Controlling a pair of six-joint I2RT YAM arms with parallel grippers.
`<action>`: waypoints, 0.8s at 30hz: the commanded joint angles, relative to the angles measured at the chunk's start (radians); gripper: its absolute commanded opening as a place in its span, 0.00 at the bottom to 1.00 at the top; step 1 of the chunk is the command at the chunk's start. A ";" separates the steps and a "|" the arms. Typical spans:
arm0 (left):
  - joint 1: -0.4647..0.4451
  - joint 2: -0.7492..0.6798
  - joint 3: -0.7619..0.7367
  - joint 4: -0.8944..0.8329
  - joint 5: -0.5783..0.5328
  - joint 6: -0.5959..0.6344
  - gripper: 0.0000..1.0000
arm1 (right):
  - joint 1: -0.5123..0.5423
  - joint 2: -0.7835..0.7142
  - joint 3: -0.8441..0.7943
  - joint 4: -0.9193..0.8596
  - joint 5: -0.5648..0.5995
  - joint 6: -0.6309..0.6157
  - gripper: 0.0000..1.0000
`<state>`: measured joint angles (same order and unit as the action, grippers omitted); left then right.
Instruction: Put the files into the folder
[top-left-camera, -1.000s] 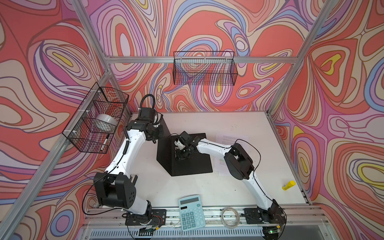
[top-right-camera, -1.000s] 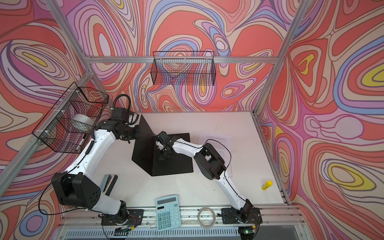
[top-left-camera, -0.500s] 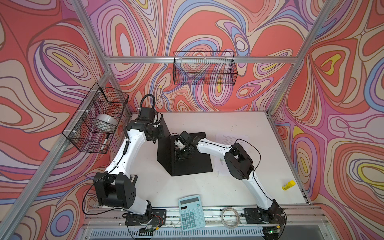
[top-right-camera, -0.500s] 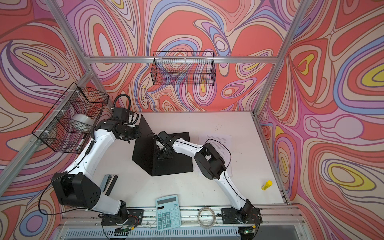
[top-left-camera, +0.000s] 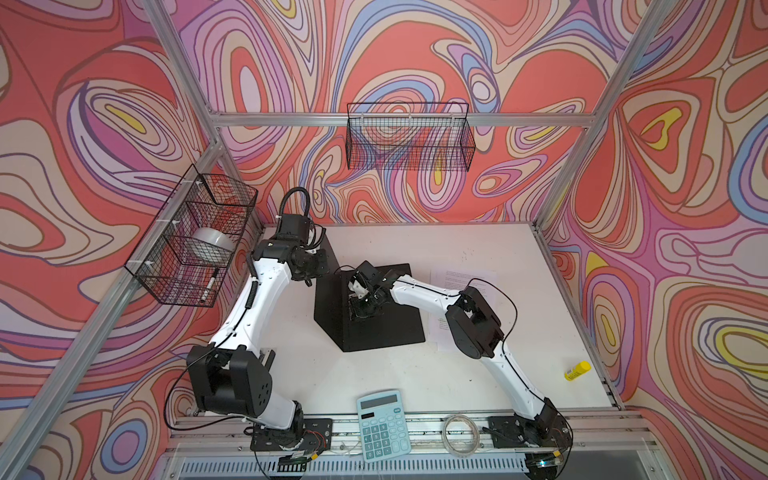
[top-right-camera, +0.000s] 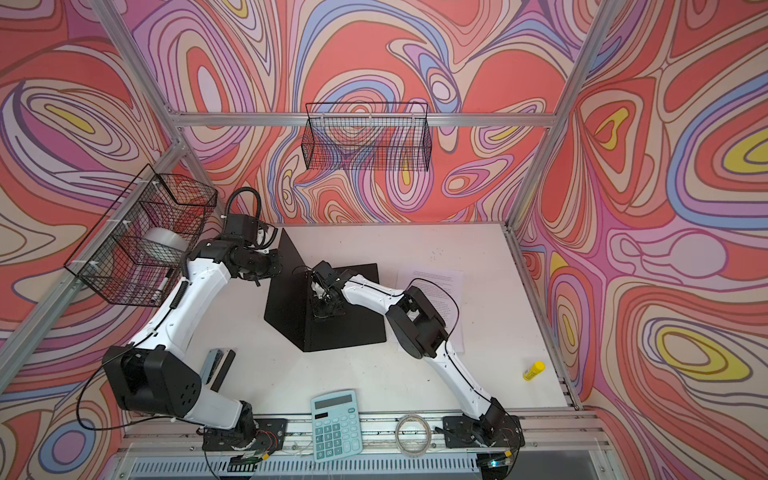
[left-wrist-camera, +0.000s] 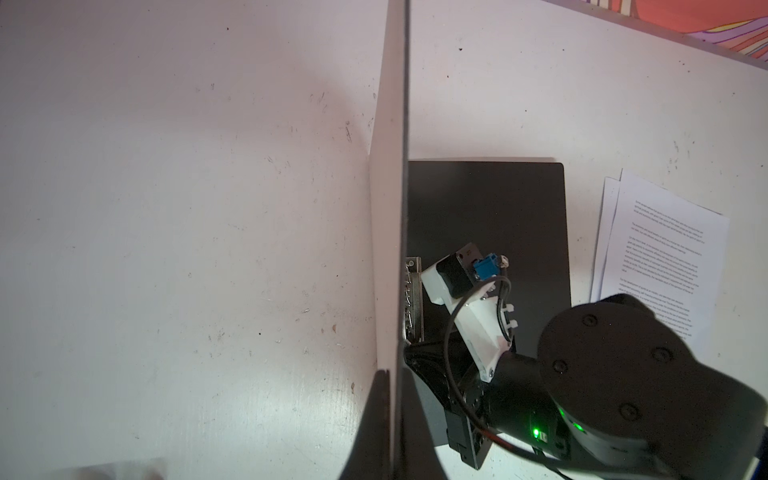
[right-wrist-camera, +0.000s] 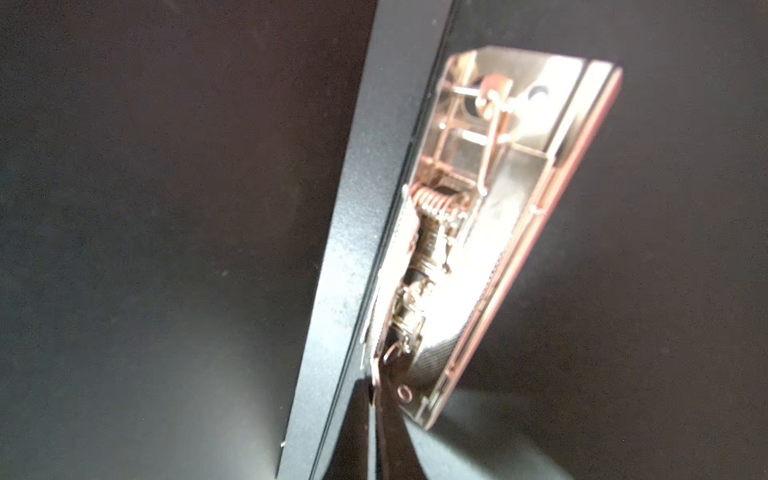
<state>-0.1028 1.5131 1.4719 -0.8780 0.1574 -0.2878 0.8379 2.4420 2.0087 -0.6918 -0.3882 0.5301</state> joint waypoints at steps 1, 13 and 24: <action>0.003 -0.019 0.033 -0.025 0.021 0.006 0.00 | -0.010 0.101 -0.021 -0.122 0.165 -0.030 0.00; 0.003 -0.031 0.033 -0.034 -0.023 0.020 0.00 | -0.010 0.100 0.046 -0.189 0.214 -0.057 0.00; 0.003 -0.026 0.043 -0.048 -0.066 0.050 0.00 | -0.010 0.099 0.074 -0.214 0.220 -0.069 0.00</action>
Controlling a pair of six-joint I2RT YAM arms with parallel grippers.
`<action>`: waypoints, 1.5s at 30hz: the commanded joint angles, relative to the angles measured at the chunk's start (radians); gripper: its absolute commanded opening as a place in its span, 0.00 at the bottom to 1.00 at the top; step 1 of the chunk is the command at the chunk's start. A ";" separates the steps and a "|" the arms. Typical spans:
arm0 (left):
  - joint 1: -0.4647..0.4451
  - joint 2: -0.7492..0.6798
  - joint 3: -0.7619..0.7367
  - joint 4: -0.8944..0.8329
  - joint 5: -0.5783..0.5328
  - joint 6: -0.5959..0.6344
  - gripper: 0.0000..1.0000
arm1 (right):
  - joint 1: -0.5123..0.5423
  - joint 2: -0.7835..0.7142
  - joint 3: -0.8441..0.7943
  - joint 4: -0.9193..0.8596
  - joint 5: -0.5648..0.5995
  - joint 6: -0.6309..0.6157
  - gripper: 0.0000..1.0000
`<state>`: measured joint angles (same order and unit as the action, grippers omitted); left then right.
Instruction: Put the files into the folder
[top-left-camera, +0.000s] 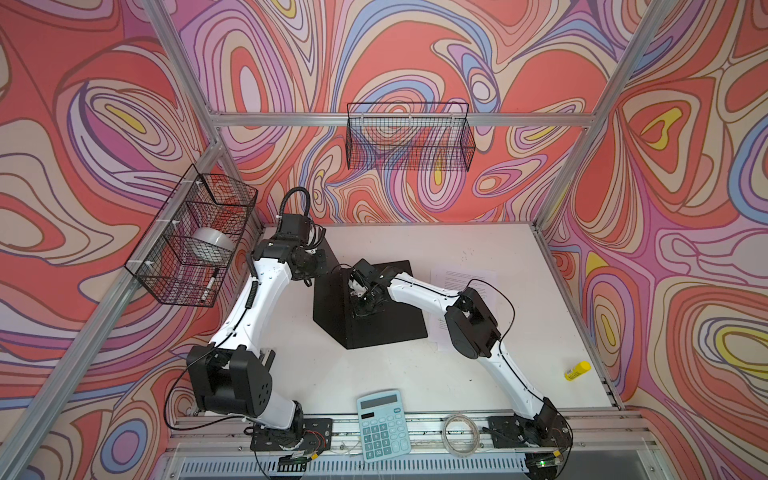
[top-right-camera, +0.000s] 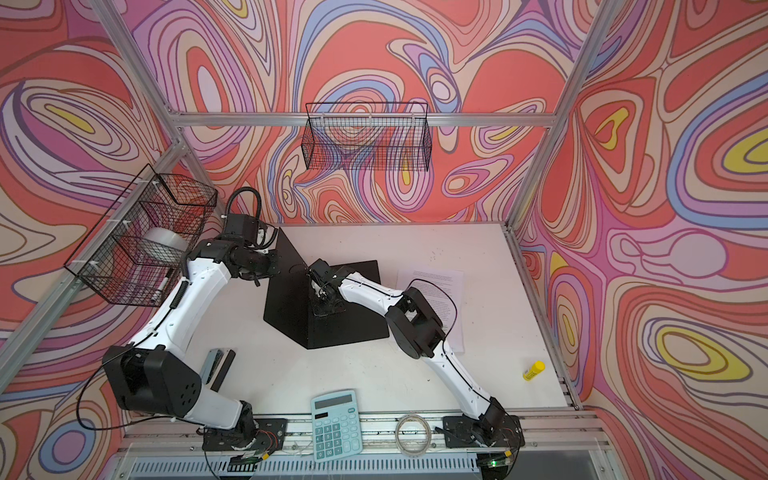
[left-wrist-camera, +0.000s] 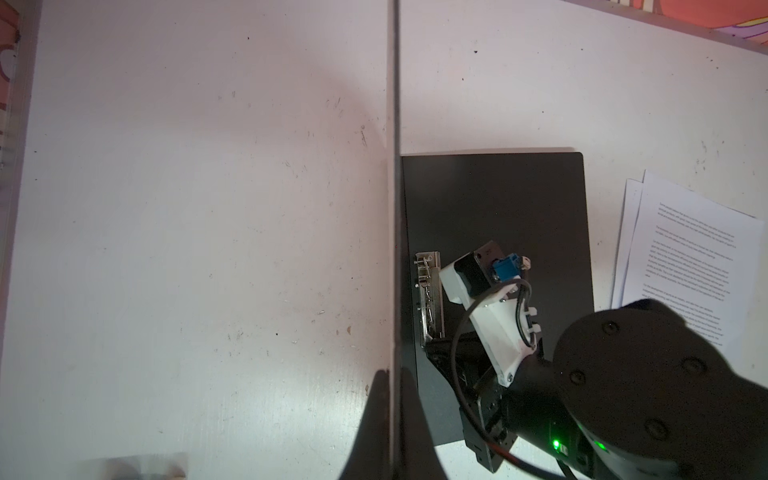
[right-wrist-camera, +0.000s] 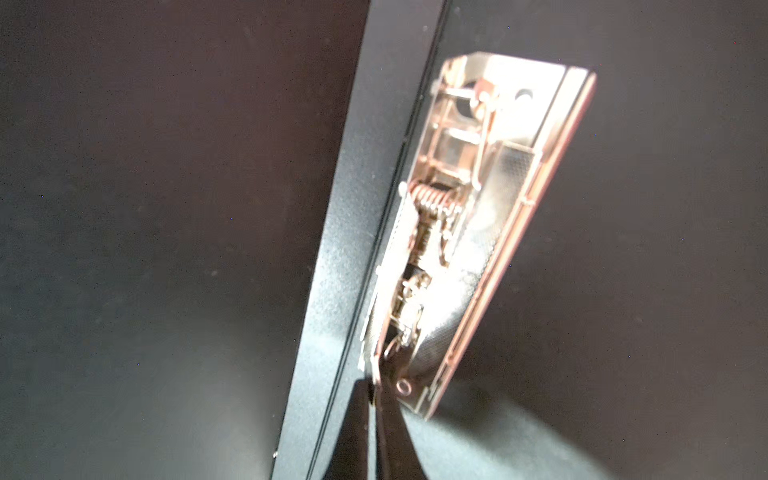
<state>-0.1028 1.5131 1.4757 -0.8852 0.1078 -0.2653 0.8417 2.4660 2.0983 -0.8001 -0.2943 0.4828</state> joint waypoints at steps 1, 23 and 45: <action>0.003 -0.024 0.042 -0.043 -0.016 0.031 0.00 | -0.014 0.078 -0.011 -0.108 0.126 -0.023 0.00; 0.003 -0.017 0.051 -0.054 -0.068 0.049 0.00 | -0.014 0.088 -0.001 -0.148 0.181 -0.043 0.00; 0.003 -0.021 0.038 -0.048 -0.072 0.049 0.00 | -0.014 0.026 0.058 -0.164 0.161 -0.045 0.00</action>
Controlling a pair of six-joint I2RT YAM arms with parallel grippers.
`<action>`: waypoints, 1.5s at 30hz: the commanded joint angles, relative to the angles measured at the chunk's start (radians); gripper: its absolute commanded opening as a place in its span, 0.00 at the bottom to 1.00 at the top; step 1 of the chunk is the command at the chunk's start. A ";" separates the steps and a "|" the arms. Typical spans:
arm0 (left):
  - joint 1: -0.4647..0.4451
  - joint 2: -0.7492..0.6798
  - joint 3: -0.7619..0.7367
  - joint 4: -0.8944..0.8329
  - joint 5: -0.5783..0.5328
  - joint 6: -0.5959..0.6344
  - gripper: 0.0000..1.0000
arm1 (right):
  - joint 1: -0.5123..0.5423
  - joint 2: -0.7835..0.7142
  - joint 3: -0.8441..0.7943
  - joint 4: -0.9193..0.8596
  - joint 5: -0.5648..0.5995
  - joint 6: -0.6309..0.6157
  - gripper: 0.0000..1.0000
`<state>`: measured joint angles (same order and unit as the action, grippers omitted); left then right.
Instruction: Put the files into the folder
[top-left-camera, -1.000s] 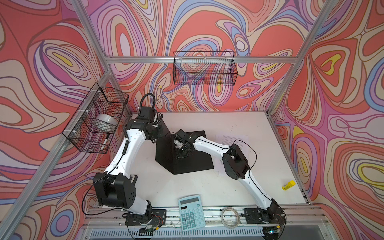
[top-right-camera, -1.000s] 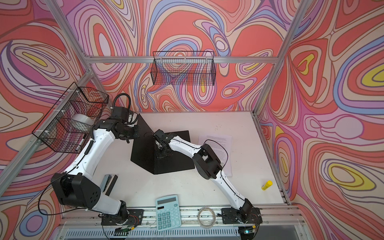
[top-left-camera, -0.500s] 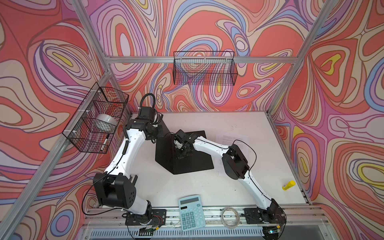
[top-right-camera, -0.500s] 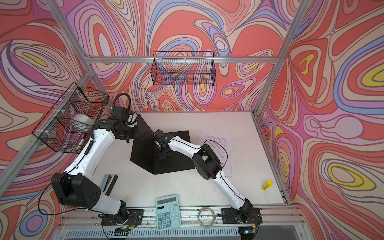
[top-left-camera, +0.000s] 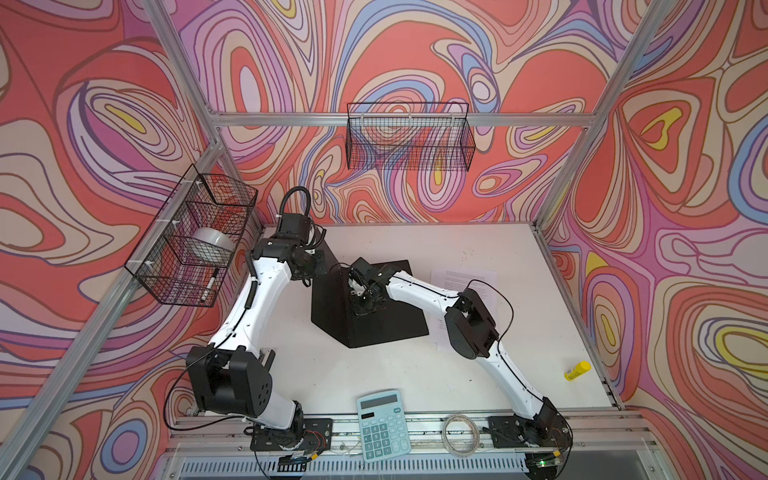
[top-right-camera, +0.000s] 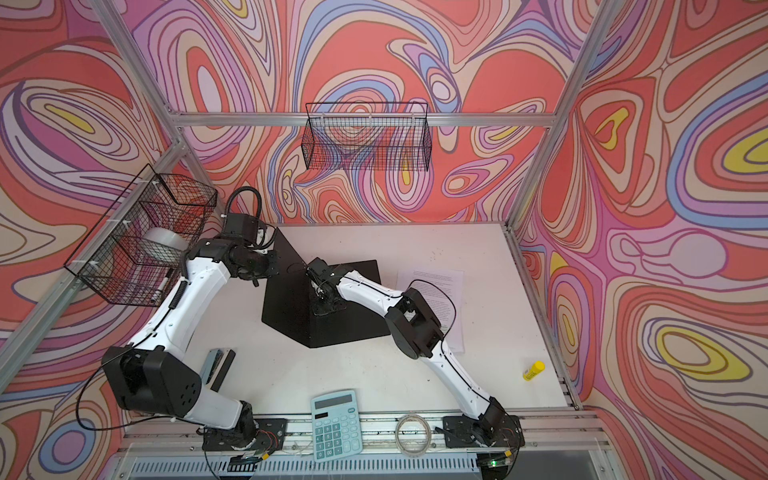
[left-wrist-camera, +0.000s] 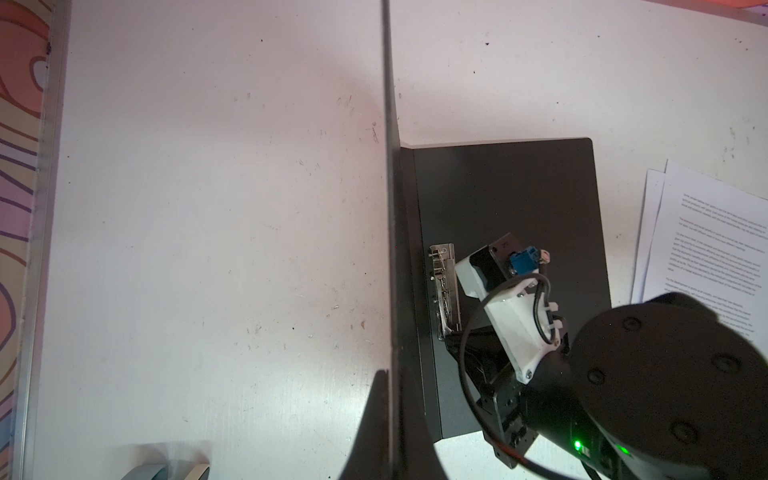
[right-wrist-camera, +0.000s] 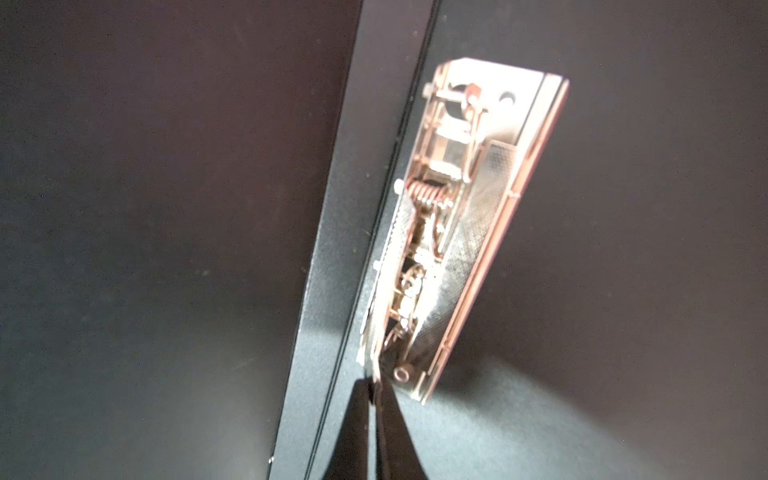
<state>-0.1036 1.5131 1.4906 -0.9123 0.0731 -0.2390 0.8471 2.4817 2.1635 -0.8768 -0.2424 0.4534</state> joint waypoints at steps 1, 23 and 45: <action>0.004 -0.021 0.022 -0.020 -0.035 0.023 0.00 | -0.019 0.008 -0.003 -0.087 0.106 -0.016 0.00; 0.004 -0.025 0.007 -0.012 -0.030 0.021 0.00 | -0.019 -0.023 0.067 -0.081 0.056 -0.012 0.00; 0.004 -0.035 -0.026 -0.002 -0.033 0.017 0.00 | -0.034 0.012 0.183 -0.117 0.031 -0.010 0.00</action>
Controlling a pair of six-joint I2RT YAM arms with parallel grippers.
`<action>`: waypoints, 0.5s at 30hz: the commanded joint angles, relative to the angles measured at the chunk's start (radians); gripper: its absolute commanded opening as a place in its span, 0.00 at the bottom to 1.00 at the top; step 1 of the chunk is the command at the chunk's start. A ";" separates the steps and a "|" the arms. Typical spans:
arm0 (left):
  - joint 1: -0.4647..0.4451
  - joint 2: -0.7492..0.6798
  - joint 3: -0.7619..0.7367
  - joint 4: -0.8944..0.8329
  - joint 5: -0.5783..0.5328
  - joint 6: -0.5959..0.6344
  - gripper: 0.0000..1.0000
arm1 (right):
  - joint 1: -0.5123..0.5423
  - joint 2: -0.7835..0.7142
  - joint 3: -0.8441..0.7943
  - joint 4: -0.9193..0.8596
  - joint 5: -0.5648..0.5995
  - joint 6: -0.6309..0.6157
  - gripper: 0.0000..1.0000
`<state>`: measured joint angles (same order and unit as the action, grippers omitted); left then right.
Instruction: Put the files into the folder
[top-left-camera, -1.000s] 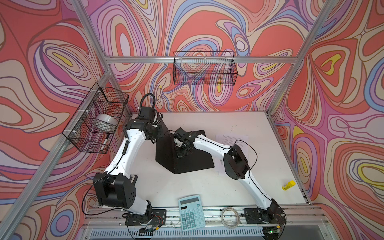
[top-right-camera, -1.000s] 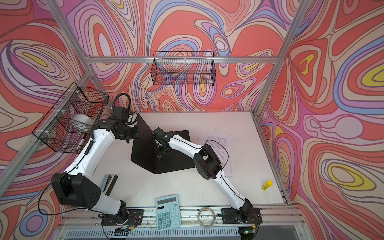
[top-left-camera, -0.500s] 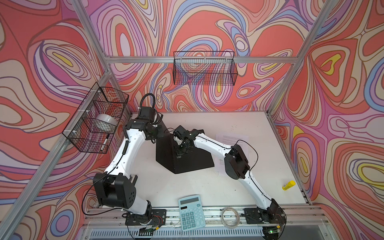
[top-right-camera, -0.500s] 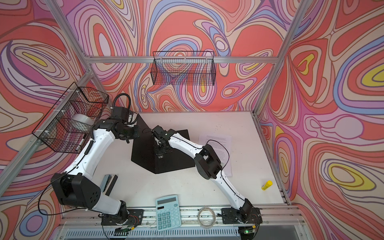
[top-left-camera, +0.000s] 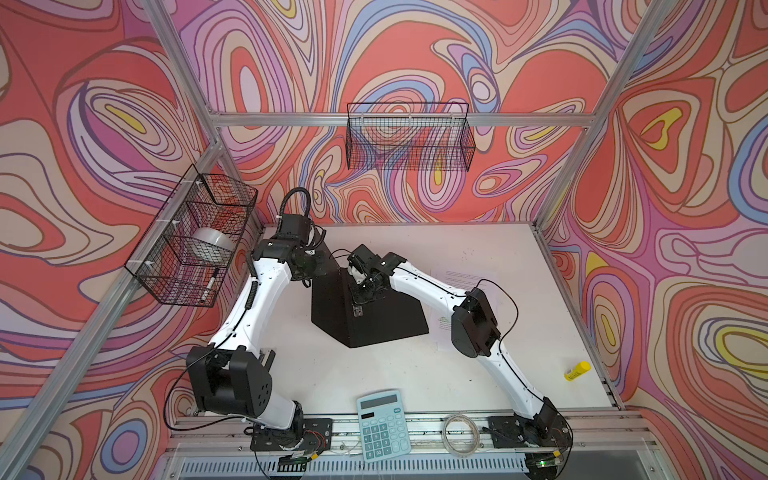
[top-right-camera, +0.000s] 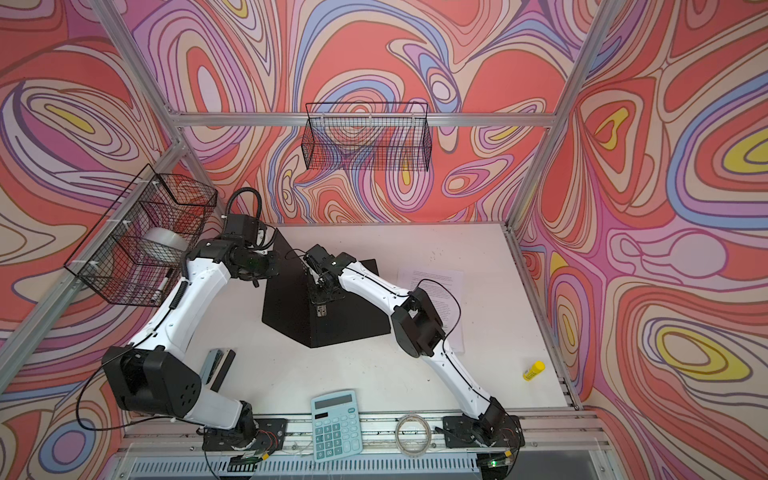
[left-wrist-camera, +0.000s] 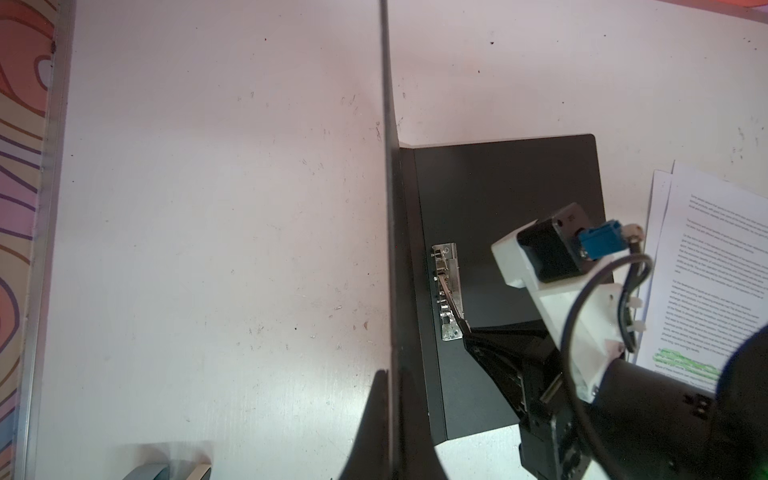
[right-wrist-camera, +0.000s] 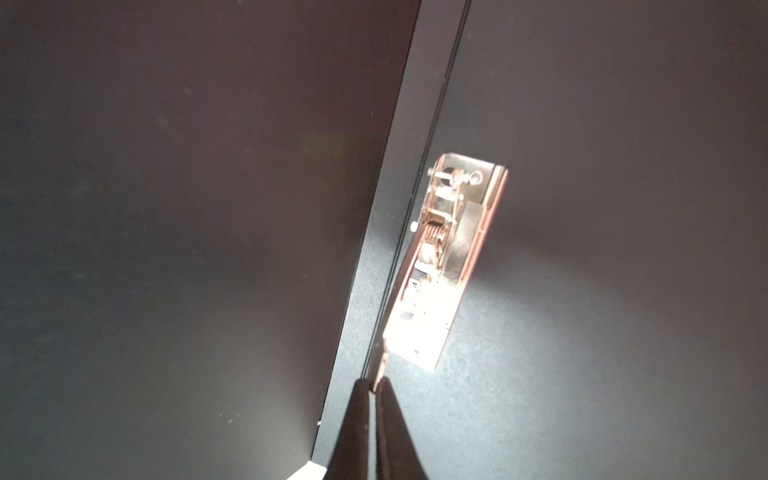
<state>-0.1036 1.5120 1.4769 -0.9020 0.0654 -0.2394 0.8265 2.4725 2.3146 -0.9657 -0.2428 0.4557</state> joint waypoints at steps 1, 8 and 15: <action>0.004 -0.034 -0.012 -0.012 -0.026 0.017 0.00 | -0.016 0.023 0.035 -0.030 0.028 -0.012 0.00; 0.004 -0.029 -0.004 -0.015 -0.027 0.015 0.00 | -0.015 0.025 0.048 -0.032 0.018 -0.014 0.00; 0.004 -0.020 0.010 -0.021 -0.033 0.015 0.00 | -0.015 0.020 0.052 -0.036 0.013 -0.014 0.06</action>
<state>-0.1036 1.5116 1.4765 -0.9016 0.0608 -0.2390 0.8146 2.4783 2.3451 -0.9886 -0.2424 0.4526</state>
